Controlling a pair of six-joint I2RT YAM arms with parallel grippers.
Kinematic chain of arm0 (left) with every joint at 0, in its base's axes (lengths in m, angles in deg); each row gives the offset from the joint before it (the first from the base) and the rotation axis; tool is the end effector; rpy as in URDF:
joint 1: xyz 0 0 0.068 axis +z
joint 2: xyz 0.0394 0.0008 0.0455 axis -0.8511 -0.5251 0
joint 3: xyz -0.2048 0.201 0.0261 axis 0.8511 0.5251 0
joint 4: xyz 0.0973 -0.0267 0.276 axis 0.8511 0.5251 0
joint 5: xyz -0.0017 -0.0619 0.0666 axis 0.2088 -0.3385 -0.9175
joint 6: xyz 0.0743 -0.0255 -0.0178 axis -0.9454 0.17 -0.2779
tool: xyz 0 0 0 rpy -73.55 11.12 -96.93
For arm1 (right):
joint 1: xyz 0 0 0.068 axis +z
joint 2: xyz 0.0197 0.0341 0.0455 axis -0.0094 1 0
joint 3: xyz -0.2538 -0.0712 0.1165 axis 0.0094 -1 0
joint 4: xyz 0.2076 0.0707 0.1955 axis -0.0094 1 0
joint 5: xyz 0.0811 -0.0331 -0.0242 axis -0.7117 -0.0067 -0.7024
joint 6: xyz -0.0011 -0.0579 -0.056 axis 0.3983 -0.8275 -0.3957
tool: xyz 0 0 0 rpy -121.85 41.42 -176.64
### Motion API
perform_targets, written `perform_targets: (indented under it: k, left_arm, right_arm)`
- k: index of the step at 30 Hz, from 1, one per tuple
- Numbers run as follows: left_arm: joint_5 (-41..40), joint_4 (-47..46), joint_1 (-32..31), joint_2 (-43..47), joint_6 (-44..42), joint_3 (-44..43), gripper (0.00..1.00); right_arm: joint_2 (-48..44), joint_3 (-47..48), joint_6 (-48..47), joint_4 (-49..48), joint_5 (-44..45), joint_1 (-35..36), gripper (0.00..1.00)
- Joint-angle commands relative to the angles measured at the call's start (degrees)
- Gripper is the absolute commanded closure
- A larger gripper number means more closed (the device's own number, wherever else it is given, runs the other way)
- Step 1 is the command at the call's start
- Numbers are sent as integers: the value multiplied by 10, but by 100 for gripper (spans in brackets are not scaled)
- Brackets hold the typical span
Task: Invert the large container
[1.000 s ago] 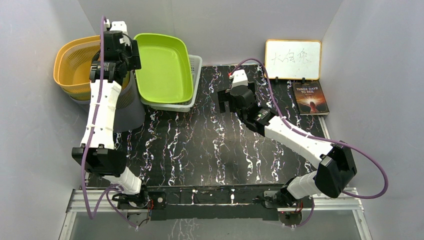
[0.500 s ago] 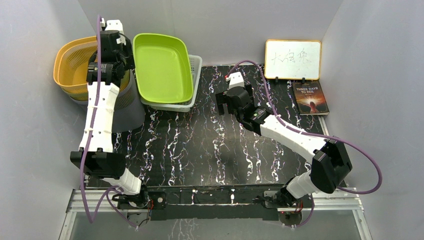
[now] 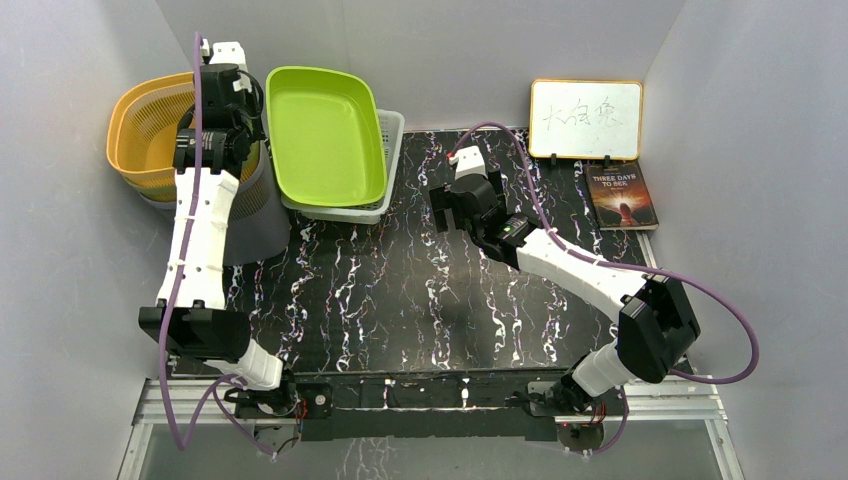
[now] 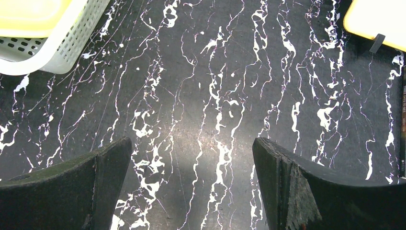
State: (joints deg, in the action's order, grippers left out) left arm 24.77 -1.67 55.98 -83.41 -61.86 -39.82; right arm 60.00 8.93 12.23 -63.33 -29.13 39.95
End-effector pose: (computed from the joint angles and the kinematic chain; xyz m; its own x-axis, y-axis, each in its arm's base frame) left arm 0.3903 0.0089 0.4982 -0.3202 0.0241 -0.9470 -0.2962 0.9470 0.1242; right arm 0.3176 0.2294 0.2787 -0.4532 -0.2155 -0.8650 -0.2240 0.9667 -0.1235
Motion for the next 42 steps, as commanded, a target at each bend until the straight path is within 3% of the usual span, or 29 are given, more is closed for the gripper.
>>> perform_targets:
  k: [1, 5, 7, 8, 15, 23, 29, 34, 42]
  left_arm:
    - [-9, 12, 12, 13, -4, 0, 62]
    - [-4, 8, 13, 16, -3, -1, 70]
    - [-4, 5, 14, 16, -5, -2, 95]
    - [-4, 5, 13, 16, -7, -2, 100]
    - [-11, 8, 14, 14, -24, 3, 100]
    - [-42, 17, 14, 14, -13, -161, 100]
    - [-80, -64, 13, 100, -27, -119, 100]
    - [-80, -39, 14, 101, -35, -149, 100]
    - [-99, -107, 13, 135, -63, -172, 100]
  right_arm:
    - [-5, 16, -8, -12, 7, 0, 2]
    - [-4, 13, -8, -13, 8, 0, 2]
    - [-4, 12, -9, -13, 9, 0, 2]
    - [-3, 11, -9, -13, 9, 1, 2]
    - [-2, 9, -9, -10, 15, 0, 2]
    - [-2, 7, -6, -11, 17, 0, 2]
    - [9, 10, -2, -7, 12, 0, 2]
    - [13, 20, 2, 3, 7, 1, 2]
    - [7, 27, 7, 4, 1, 1, 2]
